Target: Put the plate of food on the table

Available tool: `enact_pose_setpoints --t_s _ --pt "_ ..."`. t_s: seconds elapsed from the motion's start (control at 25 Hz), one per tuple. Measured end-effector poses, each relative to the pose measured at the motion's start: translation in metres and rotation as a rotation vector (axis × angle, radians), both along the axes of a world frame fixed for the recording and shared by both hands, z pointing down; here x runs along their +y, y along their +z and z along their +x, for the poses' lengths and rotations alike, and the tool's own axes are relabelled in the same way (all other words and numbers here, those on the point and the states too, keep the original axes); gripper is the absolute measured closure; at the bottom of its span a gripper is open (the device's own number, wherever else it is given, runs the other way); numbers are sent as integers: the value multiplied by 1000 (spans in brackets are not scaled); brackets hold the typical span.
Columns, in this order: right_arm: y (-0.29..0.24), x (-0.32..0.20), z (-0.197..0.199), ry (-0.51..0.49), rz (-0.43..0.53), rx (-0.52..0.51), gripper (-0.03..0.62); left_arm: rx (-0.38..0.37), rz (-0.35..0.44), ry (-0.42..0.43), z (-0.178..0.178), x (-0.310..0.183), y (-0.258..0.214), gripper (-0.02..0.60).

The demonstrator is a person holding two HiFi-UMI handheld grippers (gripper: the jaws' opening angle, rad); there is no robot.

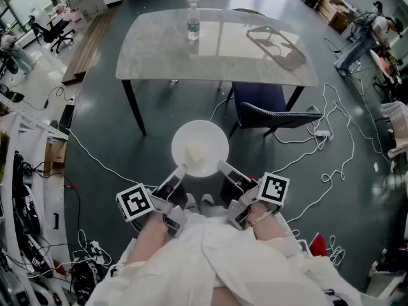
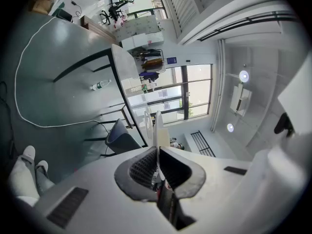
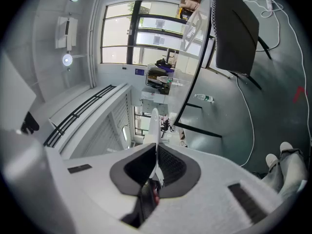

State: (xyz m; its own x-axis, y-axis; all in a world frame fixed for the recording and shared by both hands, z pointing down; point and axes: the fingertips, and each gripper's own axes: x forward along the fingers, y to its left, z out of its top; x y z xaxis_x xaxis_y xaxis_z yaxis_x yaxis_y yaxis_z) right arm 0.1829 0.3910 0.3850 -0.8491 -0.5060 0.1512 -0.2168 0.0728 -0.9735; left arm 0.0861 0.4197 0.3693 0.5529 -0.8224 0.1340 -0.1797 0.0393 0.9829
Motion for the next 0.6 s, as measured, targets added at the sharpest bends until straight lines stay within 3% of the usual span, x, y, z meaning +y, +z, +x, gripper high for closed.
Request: enact_pose_setpoints --t_s 0.6 --pt "-4 -4 -13 -8 27 3 586 -3 8 5 -14 -4 1 557"
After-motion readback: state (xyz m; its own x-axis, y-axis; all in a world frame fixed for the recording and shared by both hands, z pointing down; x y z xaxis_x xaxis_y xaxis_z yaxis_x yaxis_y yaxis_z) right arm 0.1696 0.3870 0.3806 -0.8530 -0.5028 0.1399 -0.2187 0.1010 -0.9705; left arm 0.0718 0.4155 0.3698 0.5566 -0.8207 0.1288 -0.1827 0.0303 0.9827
